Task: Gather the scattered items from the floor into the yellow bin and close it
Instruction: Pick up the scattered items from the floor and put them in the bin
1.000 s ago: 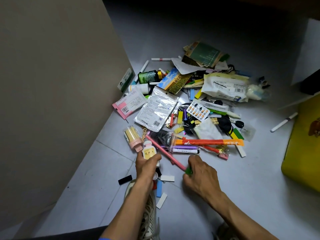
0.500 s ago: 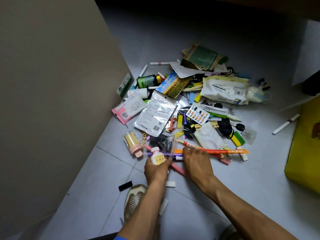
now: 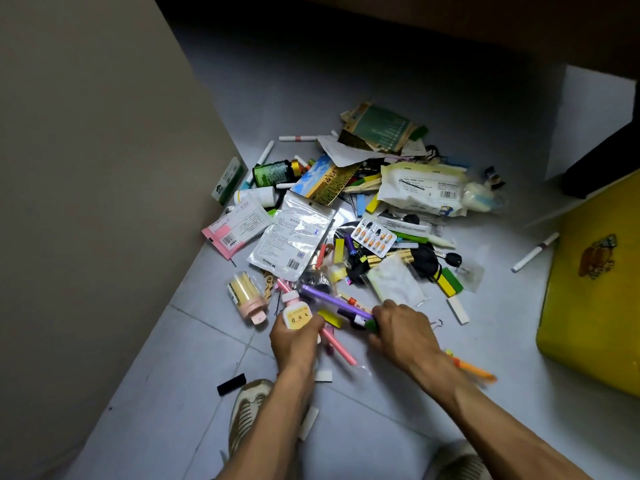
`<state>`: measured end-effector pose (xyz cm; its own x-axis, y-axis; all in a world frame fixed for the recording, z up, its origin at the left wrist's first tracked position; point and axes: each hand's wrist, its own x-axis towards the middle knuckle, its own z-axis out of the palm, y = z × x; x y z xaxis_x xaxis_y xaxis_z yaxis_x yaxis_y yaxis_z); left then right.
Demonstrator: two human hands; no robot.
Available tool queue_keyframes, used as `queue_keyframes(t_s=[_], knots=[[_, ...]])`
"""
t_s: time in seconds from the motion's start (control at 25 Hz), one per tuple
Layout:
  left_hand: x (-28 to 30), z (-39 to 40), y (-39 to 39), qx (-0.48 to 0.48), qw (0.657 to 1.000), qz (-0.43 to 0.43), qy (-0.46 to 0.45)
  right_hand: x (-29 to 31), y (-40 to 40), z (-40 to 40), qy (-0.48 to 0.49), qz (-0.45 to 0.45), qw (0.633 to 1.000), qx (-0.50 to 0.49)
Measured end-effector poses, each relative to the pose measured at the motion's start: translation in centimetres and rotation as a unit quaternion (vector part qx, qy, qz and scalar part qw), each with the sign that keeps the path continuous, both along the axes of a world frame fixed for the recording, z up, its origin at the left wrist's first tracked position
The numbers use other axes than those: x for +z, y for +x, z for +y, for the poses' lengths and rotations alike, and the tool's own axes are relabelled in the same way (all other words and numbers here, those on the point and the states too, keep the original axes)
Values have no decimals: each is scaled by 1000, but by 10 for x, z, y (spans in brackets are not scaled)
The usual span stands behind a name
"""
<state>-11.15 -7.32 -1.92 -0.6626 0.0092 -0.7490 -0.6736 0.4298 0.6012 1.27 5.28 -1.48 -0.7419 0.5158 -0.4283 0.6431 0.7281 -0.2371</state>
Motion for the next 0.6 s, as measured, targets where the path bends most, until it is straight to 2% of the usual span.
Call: queue_keyframes(t_s=[0.08, 0.12, 0.2, 0.28, 0.44, 0.56, 0.6], knots=[[17, 2, 3, -6, 999, 11, 30, 22, 9, 12, -84, 71, 990, -91], [28, 8, 6, -7, 999, 13, 46, 36, 12, 19, -132, 131, 969, -162], [56, 26, 16, -26, 996, 5, 84, 69, 21, 33, -228, 269, 884, -308], [90, 52, 28, -64, 989, -5, 135, 106, 36, 49, -275, 366, 794, -400], [154, 116, 65, -187, 963, -17, 194, 179, 100, 92, -224, 482, 689, -493], [193, 173, 115, -280, 924, -59, 252, 225, 167, 129, -195, 569, 579, -551], [203, 193, 136, -303, 913, -67, 266, 236, 189, 142, -177, 583, 559, -562]])
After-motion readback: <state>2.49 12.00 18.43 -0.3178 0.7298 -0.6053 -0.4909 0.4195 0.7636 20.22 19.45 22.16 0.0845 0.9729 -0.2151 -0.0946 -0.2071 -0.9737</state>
